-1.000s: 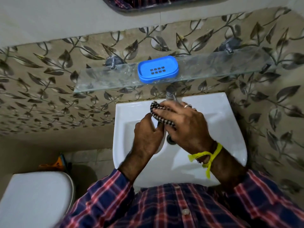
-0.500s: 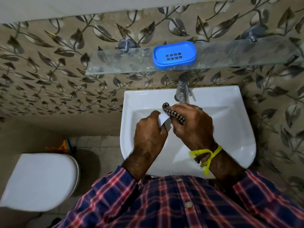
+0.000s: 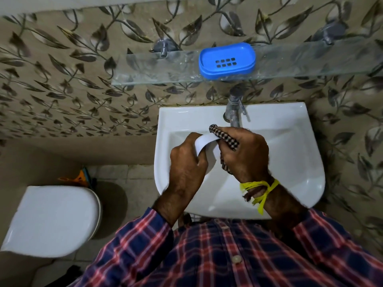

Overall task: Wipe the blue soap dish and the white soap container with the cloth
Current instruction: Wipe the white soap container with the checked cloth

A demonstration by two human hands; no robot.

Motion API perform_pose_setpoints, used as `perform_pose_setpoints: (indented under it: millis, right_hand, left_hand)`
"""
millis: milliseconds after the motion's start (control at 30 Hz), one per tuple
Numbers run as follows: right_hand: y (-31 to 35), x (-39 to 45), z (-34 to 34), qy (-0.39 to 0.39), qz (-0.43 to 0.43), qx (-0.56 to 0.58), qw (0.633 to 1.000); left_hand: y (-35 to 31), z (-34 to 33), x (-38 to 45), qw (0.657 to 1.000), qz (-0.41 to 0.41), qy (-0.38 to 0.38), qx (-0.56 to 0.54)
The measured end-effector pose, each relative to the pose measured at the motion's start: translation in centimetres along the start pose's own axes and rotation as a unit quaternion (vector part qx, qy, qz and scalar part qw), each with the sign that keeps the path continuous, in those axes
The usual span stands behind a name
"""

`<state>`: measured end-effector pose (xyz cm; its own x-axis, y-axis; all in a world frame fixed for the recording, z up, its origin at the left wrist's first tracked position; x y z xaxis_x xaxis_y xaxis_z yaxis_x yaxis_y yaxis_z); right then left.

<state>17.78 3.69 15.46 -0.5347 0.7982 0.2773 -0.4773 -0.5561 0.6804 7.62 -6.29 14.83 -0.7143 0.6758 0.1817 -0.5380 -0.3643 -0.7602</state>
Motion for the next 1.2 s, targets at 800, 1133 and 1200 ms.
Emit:
perform_pose_setpoints:
  millis: [800,1133,1200]
  right_hand:
    - [-1.0,0.5,0.7,-0.052,0.035,-0.018,0.998]
    - [1.2,0.6,0.9,-0.088,0.136,-0.057,0.985]
    - [0.1,0.6,1.4,-0.104,0.087,-0.018,0.991]
  left_hand:
    - [-2.8,3.3,0.6,0.995,-0.066,-0.074,0.009]
    - [-3.1,2.7,2.7,0.987,0.001,0.017,0.162]
    - [-3.3,3.0,2.4,0.991,-0.024,-0.018,0.130]
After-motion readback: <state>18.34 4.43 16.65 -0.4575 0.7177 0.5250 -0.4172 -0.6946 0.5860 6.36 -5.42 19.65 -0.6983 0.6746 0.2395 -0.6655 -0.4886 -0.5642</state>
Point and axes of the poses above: each hand's wrist, its own x-axis towards the middle knuckle, its own z-axis out of the back of the hand, y = z × x, the point moved 4 cm from there along x, towards the middle knuckle, and after that the axes turned 3 degrees about -x, right-handed, at the moved point
